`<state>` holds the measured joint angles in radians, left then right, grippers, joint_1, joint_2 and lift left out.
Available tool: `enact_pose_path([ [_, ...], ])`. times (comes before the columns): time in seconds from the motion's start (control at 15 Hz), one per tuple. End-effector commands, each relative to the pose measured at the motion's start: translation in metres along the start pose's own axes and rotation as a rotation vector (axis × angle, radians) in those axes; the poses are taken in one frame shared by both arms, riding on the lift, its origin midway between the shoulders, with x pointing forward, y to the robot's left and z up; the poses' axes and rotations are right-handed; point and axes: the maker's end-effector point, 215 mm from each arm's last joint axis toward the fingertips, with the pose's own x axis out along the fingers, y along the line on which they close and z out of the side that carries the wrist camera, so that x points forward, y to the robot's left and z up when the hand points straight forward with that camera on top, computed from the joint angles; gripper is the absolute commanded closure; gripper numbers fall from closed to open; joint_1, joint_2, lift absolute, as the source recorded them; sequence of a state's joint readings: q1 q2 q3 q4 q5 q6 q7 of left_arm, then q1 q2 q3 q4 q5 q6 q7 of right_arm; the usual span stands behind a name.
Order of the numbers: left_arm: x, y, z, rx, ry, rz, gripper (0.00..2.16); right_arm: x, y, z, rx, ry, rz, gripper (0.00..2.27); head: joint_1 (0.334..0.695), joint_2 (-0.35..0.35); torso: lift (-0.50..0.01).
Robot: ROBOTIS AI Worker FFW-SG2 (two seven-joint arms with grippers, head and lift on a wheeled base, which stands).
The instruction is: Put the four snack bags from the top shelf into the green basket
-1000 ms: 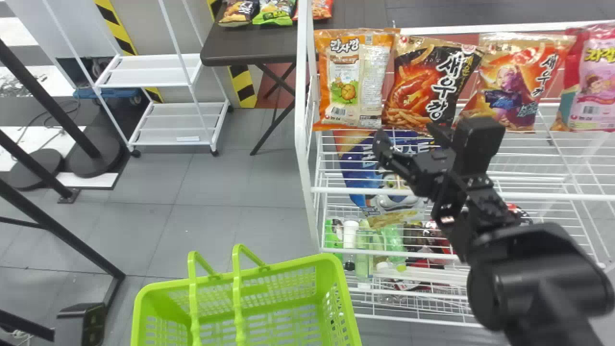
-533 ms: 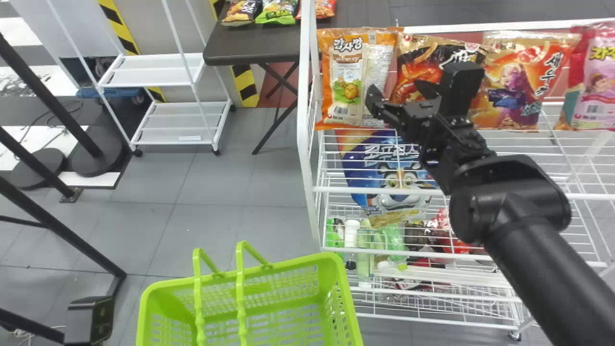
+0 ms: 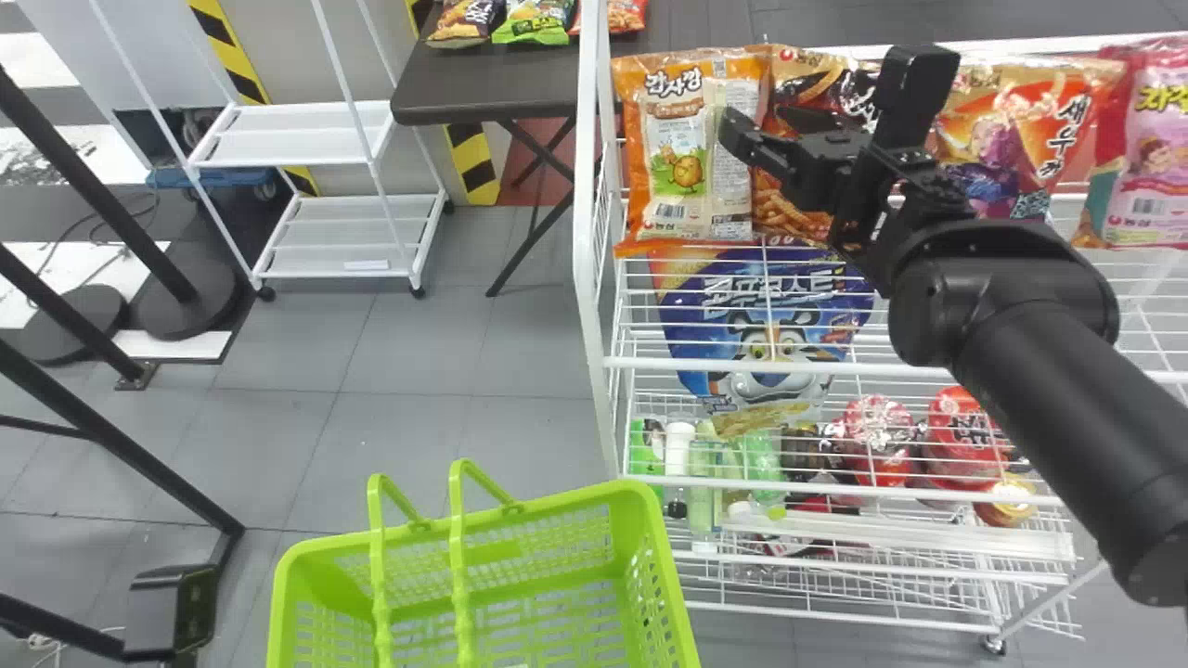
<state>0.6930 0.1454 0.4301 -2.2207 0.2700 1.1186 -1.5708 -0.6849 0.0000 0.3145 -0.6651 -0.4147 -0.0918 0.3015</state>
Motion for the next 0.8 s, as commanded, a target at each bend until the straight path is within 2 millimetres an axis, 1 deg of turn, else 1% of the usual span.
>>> enact_pose_path([
  [0.0, 0.0, 0.001, 0.002, -0.004, -0.002, -0.011, 2.15, 0.0, -0.003, -0.012, 0.02, 0.045, 0.009, 0.97, 0.695, 0.137, 0.0],
  [0.07, -0.001, 0.003, 0.002, -0.005, -0.002, -0.011, 2.15, -0.001, -0.005, -0.017, 0.034, 0.067, 0.014, 1.1, 0.695, 0.139, 0.0],
  [0.13, -0.001, 0.004, 0.002, -0.008, -0.002, -0.01, 2.15, -0.001, -0.004, -0.022, 0.045, 0.094, 0.029, 1.5, 0.695, 0.139, 0.0],
  [0.2, -0.001, 0.004, 0.003, -0.003, 0.0, -0.012, 2.15, -0.001, -0.009, -0.028, 0.07, 0.132, 0.019, 2.1, 0.695, 0.14, 0.0],
  [0.27, -0.001, 0.004, 0.003, -0.006, 0.002, -0.011, 2.15, -0.002, -0.012, -0.03, 0.081, 0.143, 0.012, 2.25, 0.695, 0.141, 0.0],
  [0.4, -0.004, 0.005, 0.004, -0.005, 0.003, -0.01, 2.15, -0.002, -0.013, -0.026, 0.072, 0.14, 0.012, 2.25, 0.695, 0.136, 0.0],
  [0.47, -0.005, 0.005, 0.004, -0.007, 0.001, -0.01, 2.15, -0.001, -0.01, -0.023, 0.067, 0.132, 0.028, 2.25, 0.695, 0.134, 0.0],
  [0.73, -0.011, 0.006, 0.009, -0.019, -0.007, -0.01, 2.15, 0.002, 0.007, 0.001, 0.048, 0.07, 0.082, 2.25, 0.695, 0.145, 0.0],
])
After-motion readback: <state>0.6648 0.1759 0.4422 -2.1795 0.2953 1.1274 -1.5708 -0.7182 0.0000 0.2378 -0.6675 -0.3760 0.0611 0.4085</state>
